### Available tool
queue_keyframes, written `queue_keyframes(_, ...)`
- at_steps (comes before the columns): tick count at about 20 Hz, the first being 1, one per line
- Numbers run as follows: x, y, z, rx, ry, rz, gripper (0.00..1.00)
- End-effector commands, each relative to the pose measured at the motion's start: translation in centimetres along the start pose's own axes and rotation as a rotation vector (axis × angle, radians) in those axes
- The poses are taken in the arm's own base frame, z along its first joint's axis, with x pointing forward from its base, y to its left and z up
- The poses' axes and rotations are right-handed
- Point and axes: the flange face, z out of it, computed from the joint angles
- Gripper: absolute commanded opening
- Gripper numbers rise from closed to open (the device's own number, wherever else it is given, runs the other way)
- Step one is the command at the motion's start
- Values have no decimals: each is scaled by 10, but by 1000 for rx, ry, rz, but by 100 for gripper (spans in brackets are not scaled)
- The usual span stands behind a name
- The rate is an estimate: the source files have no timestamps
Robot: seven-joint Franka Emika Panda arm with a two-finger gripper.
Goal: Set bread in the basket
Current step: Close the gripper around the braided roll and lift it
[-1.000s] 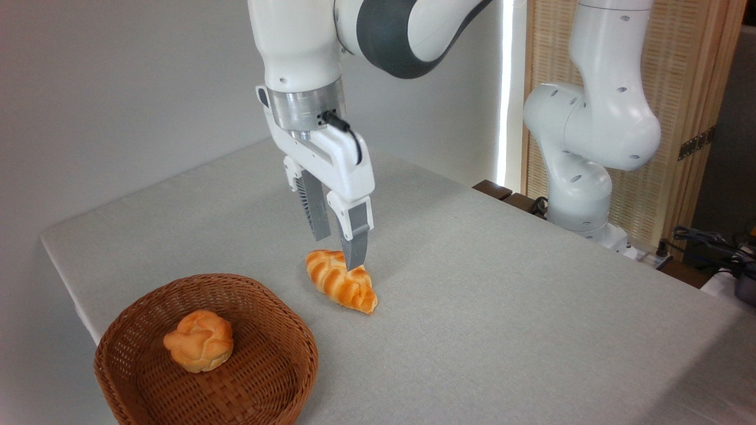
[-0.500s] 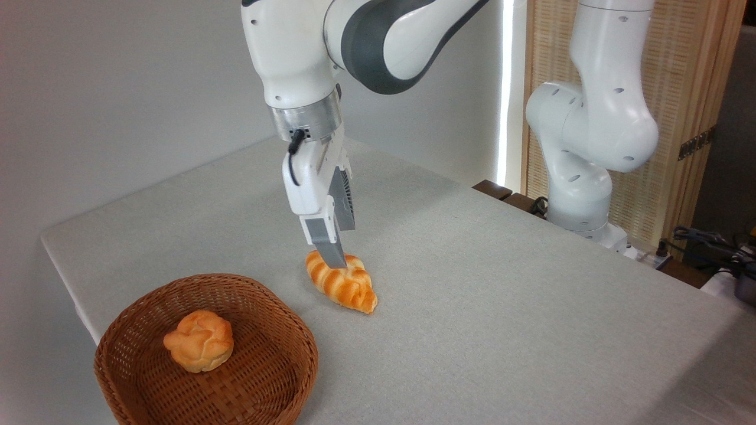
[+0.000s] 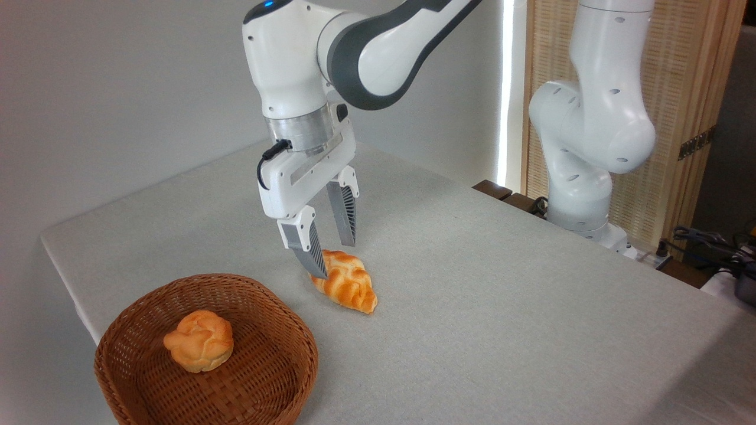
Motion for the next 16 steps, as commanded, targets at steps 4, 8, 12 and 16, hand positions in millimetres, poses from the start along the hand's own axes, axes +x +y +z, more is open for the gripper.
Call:
queue_keyframes(4,5,-2,17,6,-32,100,100)
queue_keyframes(8,6,-5,25,0,-33,107,100)
queue_keyframes(12,7,-5,28,-6,-32,105,93)
queue_keyframes(16,7,-4,29,-15,-30,105,43)
